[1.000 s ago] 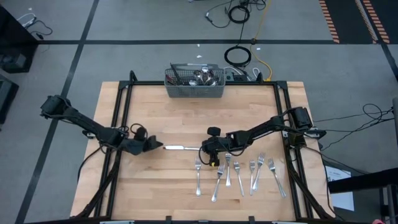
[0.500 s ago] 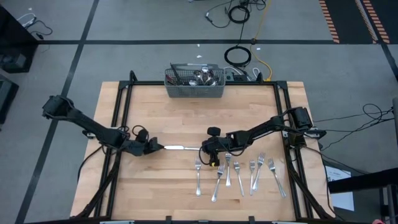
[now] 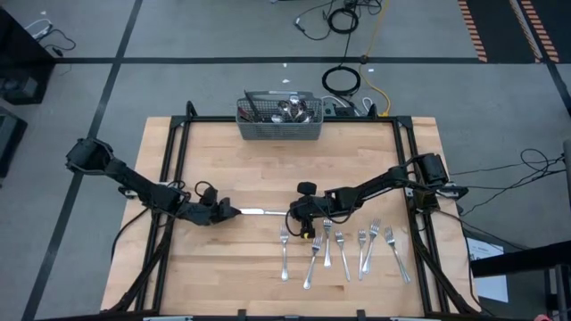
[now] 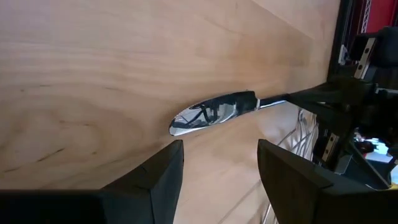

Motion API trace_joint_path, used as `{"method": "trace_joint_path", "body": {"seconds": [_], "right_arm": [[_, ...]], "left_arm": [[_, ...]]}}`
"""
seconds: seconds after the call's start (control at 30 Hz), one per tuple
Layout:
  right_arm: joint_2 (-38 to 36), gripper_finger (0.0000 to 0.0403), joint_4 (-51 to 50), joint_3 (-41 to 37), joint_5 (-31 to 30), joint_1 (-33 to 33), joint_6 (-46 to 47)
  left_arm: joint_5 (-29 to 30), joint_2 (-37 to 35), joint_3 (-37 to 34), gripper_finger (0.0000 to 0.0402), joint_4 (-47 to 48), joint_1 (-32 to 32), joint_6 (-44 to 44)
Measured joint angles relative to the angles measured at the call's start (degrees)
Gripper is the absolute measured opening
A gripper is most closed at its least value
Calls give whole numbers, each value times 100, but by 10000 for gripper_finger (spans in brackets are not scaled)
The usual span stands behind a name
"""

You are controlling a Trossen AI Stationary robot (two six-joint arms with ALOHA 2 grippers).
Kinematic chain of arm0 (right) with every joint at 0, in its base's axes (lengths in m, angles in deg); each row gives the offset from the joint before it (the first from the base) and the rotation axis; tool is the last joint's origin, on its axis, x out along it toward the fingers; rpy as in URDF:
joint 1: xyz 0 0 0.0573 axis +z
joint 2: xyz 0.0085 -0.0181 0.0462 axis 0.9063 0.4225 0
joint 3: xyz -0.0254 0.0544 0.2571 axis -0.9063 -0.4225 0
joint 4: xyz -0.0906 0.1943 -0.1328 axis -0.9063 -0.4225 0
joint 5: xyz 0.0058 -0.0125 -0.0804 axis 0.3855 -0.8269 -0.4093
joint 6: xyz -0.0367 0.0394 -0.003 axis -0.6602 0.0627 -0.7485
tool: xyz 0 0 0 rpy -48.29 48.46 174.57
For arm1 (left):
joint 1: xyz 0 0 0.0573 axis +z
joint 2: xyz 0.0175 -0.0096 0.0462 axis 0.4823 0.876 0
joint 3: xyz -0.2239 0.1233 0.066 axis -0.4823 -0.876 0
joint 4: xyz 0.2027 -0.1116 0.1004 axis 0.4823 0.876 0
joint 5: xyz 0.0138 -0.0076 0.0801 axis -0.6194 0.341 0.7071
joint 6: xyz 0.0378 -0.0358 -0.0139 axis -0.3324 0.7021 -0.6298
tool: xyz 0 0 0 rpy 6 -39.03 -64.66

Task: Sort silverware
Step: Put the silver knife into the gray utensil holder

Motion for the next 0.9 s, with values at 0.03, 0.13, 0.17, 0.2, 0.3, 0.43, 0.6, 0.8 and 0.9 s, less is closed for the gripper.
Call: {"method": "trace_joint_path", "body": {"seconds": [0.03,0.13,0.17,0.2,0.3,0.43,0.6,0.8,0.9], "right_arm": [[1,0,0,0,0,0,-5],[2,0,-5,0,2,0,-44],[2,0,-9,0,2,0,-52],[2,0,-13,0,2,0,-66],[2,0,-23,0,5,0,-104],[2,0,-28,0,28,0,-105],[2,0,-31,0,28,0,-145],[2,0,-35,0,26,0,-231],[2,0,-35,0,26,0,-236]], "left_arm": [[0,20,4,211,1,0,-1],[1,39,20,210,147,0,116],[14,39,24,210,234,0,239],[20,39,31,210,286,4,292],[25,18,48,210,460,4,397],[-159,15,53,210,474,7,266],[-407,-29,55,209,526,8,87],[-286,-37,66,209,648,72,267],[-217,-37,66,209,669,105,307]]}}
